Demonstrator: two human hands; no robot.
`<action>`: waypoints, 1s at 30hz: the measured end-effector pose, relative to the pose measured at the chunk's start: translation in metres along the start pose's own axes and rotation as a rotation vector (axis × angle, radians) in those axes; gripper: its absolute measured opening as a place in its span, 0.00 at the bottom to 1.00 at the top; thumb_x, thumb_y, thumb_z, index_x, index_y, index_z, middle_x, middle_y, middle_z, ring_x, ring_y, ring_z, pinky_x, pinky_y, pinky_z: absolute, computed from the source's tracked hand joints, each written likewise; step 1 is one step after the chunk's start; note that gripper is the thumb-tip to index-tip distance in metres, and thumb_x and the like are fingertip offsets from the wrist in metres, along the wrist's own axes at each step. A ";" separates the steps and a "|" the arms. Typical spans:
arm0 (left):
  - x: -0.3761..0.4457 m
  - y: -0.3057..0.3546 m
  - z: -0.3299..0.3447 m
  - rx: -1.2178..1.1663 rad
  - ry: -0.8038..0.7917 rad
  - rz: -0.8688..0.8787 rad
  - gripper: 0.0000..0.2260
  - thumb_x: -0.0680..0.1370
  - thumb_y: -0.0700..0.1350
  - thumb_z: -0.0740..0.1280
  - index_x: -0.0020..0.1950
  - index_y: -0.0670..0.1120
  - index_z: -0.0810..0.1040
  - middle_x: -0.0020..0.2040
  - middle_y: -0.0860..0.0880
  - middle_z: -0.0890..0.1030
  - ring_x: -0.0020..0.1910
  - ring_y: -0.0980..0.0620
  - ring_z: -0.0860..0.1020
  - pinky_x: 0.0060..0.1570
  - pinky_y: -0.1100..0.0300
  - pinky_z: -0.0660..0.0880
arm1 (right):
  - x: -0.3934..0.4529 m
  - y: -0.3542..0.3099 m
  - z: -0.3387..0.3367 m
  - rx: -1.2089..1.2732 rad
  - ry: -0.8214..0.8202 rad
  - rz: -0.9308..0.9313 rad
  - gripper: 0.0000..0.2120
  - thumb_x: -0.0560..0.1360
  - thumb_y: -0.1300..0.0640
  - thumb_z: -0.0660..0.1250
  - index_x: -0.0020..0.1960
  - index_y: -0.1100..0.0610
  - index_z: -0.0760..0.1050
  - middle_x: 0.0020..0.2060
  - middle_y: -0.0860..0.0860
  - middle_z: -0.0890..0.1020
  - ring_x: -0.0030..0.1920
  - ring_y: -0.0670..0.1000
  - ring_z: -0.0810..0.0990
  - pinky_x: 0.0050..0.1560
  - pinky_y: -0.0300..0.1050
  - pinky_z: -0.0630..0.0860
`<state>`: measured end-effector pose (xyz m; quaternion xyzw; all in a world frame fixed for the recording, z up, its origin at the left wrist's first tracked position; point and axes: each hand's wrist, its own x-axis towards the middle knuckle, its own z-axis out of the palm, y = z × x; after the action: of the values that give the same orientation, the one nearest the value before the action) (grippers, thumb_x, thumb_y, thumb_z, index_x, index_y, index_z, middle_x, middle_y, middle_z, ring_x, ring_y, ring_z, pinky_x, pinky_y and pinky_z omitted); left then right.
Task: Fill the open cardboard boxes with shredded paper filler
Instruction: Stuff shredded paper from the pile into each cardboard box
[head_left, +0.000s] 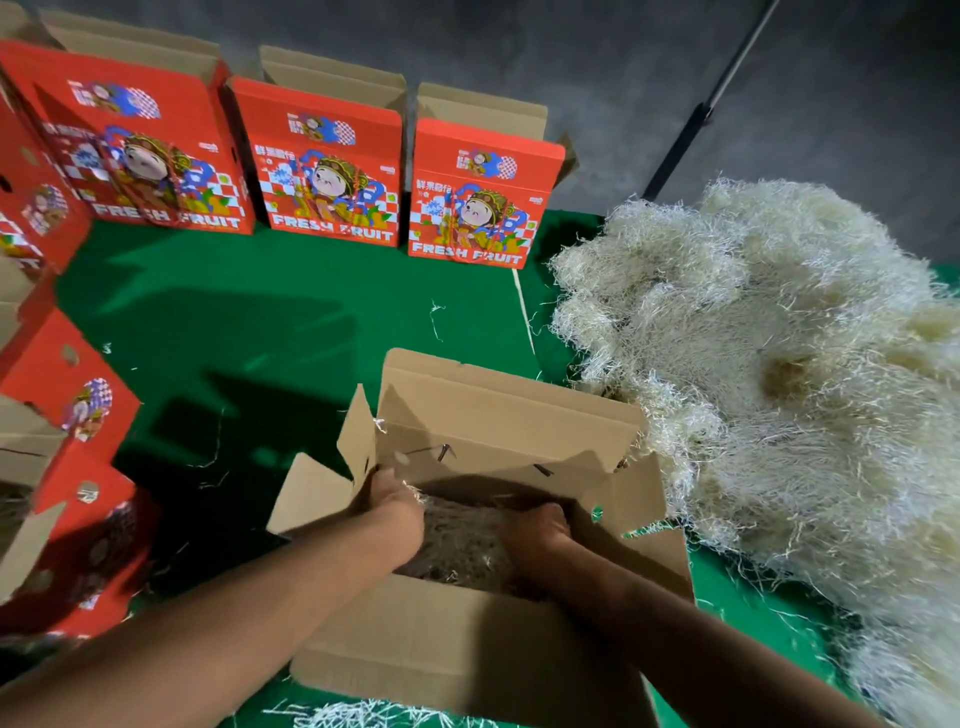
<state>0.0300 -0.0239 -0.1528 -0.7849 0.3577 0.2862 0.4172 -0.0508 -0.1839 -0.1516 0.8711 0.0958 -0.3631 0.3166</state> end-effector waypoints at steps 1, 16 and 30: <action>0.001 -0.001 0.002 0.017 0.008 -0.012 0.24 0.83 0.50 0.56 0.79 0.46 0.60 0.80 0.47 0.59 0.79 0.47 0.55 0.76 0.56 0.51 | 0.002 -0.001 0.000 0.021 -0.022 -0.002 0.18 0.81 0.51 0.61 0.68 0.58 0.70 0.59 0.58 0.76 0.62 0.61 0.76 0.52 0.53 0.75; -0.025 0.000 -0.014 -0.457 -0.053 0.145 0.18 0.78 0.36 0.65 0.67 0.36 0.71 0.66 0.38 0.76 0.62 0.40 0.77 0.61 0.50 0.74 | -0.007 -0.003 -0.023 0.862 -0.261 -0.236 0.17 0.82 0.57 0.61 0.68 0.63 0.74 0.64 0.62 0.77 0.59 0.60 0.79 0.54 0.52 0.77; -0.013 -0.006 -0.008 -0.478 0.030 -0.005 0.27 0.78 0.45 0.67 0.76 0.46 0.66 0.74 0.44 0.66 0.73 0.42 0.65 0.69 0.45 0.68 | -0.006 0.021 0.002 0.694 -0.031 0.027 0.18 0.76 0.55 0.71 0.65 0.59 0.77 0.59 0.57 0.82 0.59 0.57 0.81 0.55 0.46 0.77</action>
<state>0.0287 -0.0246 -0.1367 -0.8665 0.2841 0.3499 0.2148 -0.0479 -0.2014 -0.1383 0.9224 -0.0496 -0.3830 0.0079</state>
